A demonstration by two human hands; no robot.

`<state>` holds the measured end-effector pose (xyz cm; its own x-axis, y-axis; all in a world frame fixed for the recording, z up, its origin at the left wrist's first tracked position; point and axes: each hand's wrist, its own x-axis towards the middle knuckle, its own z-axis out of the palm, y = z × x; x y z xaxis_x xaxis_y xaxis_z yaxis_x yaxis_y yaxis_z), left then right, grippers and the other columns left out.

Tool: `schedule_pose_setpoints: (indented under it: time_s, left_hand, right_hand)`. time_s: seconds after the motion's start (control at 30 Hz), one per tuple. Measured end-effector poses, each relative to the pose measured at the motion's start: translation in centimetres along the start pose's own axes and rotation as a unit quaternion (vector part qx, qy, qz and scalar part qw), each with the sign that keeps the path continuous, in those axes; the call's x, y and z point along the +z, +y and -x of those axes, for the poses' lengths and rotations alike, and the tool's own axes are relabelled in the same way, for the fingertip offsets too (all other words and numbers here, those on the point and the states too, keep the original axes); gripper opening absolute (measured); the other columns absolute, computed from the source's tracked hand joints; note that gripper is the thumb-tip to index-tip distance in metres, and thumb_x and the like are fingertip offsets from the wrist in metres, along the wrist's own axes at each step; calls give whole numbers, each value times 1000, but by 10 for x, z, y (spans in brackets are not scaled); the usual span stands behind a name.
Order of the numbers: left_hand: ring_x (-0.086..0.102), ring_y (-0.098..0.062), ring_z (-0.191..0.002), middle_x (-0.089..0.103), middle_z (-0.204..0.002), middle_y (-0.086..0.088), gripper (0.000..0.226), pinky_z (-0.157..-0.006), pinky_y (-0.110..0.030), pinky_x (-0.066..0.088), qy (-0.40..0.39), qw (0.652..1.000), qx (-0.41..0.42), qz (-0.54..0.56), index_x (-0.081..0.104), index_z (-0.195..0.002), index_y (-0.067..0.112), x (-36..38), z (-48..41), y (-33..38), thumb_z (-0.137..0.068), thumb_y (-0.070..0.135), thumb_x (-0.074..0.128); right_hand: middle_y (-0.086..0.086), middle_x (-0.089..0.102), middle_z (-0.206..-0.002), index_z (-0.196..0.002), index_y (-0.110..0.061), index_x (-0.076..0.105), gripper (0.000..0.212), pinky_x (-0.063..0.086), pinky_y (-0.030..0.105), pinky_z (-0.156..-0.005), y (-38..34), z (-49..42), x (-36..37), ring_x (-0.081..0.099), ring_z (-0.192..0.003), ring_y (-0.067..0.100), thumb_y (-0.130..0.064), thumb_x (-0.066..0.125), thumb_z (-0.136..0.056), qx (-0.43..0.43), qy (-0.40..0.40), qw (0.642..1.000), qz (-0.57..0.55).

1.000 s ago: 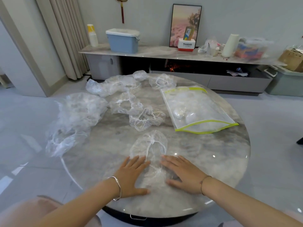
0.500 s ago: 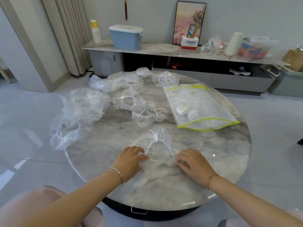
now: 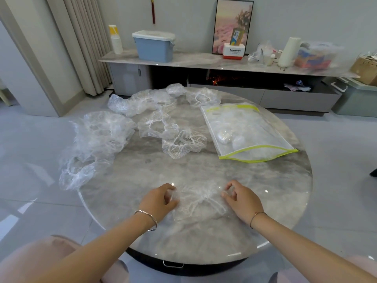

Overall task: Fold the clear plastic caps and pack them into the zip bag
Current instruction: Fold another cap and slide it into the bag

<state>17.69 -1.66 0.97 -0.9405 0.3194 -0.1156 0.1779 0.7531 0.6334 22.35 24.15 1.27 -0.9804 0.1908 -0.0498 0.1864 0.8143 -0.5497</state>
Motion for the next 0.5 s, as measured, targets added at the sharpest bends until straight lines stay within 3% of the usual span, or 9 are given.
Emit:
schedule_pose_setpoints:
  time_s: [0.1,0.17,0.27,0.4,0.5]
  left_hand:
    - [45,-15,-119,49,-129,6,56,-102,-31,37,74,979,132,-134,37,-140,24,1,0,-1,-91,48,48]
    - [28,-19,-138,33,-149,5,60,-113,-41,21,46,950,248,-185,27,-146,25,7,0,0,-95,55,27]
    - [0,-22,-145,4,-157,7,71,-114,-36,-6,-45,931,274,-238,7,-150,25,26,3,-8,-91,65,7]
    - [35,-21,-136,27,-151,1,74,-108,-38,11,-46,917,242,-315,15,-150,17,39,7,-17,-94,64,17]
    - [24,-24,-140,18,-154,0,75,-110,-36,2,-64,930,246,-265,-4,-150,22,40,6,-22,-93,66,18]
  right_hand:
    - [-4,55,-105,-117,-17,54,24,42,27,-73,-8,1,-1,58,-88,17,-24,52,-94,-111,75,990,48]
    - [1,57,-119,-118,-14,59,32,39,28,-87,-16,2,2,57,-103,20,-26,45,-93,-229,102,964,86]
    - [2,51,-139,-131,-15,53,50,23,28,-106,-19,14,20,42,-127,15,-44,25,-100,-282,40,947,145]
    - [-3,40,-148,-143,-18,36,60,19,33,-108,-5,26,44,37,-136,13,-51,10,-100,-260,-55,927,263]
    - [-2,29,-154,-148,-18,26,65,15,34,-110,1,23,46,26,-141,14,-57,10,-99,-251,-98,932,243]
